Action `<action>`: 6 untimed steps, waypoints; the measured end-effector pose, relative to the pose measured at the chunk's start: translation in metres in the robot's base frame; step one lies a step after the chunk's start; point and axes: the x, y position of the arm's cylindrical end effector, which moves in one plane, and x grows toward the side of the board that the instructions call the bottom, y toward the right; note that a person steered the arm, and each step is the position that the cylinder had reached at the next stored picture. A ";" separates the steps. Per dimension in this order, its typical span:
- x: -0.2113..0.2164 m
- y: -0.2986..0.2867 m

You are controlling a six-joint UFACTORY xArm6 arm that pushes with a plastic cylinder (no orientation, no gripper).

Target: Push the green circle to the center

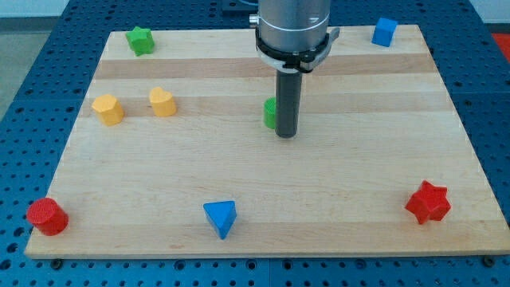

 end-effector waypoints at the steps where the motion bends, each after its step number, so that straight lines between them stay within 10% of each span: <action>1: 0.000 0.000; 6: -0.034 -0.004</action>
